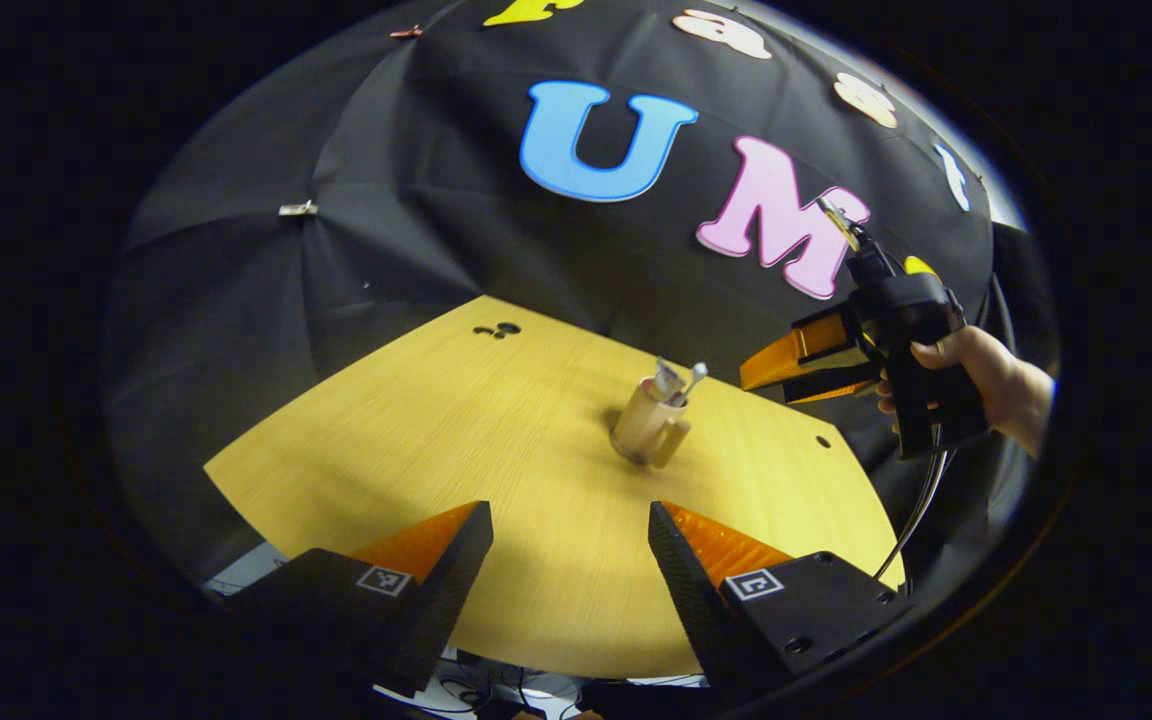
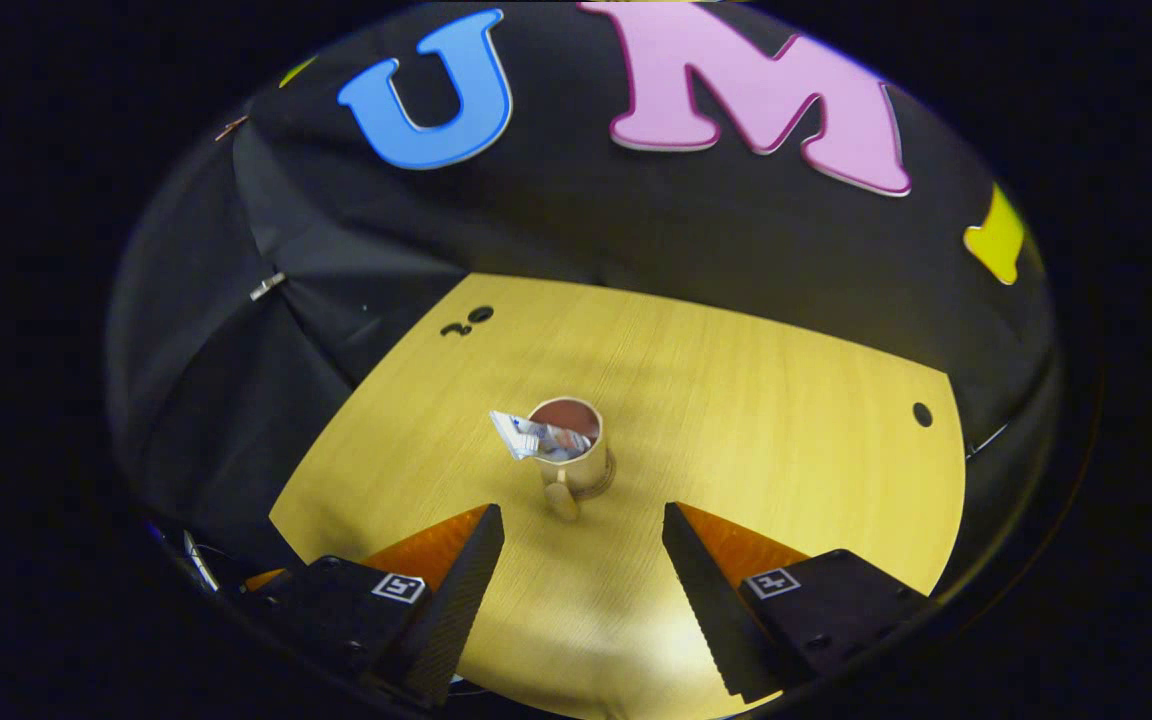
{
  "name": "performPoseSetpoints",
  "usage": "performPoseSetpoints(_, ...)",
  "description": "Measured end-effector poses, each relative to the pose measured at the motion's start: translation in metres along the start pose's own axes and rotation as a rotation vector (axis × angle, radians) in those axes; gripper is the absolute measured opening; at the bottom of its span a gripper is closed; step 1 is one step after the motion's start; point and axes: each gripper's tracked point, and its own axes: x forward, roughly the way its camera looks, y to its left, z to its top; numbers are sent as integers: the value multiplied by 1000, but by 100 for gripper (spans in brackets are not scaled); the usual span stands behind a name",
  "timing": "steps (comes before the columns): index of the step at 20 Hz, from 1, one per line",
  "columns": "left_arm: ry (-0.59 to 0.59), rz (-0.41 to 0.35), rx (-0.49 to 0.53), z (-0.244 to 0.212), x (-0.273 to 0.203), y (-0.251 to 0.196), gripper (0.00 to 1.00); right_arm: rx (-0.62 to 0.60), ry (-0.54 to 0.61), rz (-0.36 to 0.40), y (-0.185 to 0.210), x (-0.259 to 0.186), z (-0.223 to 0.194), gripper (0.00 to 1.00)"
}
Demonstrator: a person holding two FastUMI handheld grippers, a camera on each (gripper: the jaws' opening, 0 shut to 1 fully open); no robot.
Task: Put the toothbrush and toothpaste on the desktop into the cup, then pick up the cup and place it on the coaster on the desktop.
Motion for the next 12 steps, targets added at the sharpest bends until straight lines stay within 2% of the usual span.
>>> performPoseSetpoints(6, -105, -97, 126, 66, -10, -41, 98, 135, -242, -69, -22, -102, 16, 99)
performPoseSetpoints(8, -110, -133, 131, 74, -12, -56, 98, 127, -350, -105, -32, -134, 21, 98)
performPoseSetpoints(9, -108, -141, 137, 75, -12, -62, 98, 111, -402, -150, -36, -146, 20, 98)
performPoseSetpoints(12, -147, -128, 177, 78, -16, -72, 98, 117, -585, -194, -28, -190, 0, 98)
